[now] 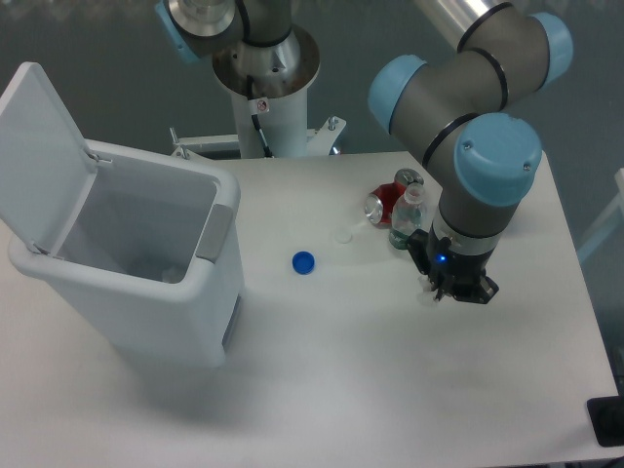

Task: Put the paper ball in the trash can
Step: 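Lower the gripper onto the white paper ball beside the bottles and close it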

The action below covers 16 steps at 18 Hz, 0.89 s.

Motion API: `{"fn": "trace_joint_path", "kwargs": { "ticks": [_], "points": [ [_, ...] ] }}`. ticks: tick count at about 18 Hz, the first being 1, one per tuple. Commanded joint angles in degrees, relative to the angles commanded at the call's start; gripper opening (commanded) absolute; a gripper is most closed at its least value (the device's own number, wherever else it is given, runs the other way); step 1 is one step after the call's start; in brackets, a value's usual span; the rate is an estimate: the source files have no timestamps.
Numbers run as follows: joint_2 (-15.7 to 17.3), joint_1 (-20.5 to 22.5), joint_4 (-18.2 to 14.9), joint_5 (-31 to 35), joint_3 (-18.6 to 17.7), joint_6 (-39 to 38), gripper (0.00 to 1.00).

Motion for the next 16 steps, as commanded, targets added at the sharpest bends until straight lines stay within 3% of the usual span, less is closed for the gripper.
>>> {"fn": "trace_joint_path", "kwargs": {
  "ticks": [7, 13, 16],
  "points": [
    [2.7, 0.1, 0.7, -3.1, -0.9, -0.5, 0.00],
    [9.2, 0.2, 1.0, -10.8, -5.1, -2.4, 0.00],
    [12.8, -1.2, 0.7, -12.5, -5.3, -7.2, 0.00]
  ]
}}
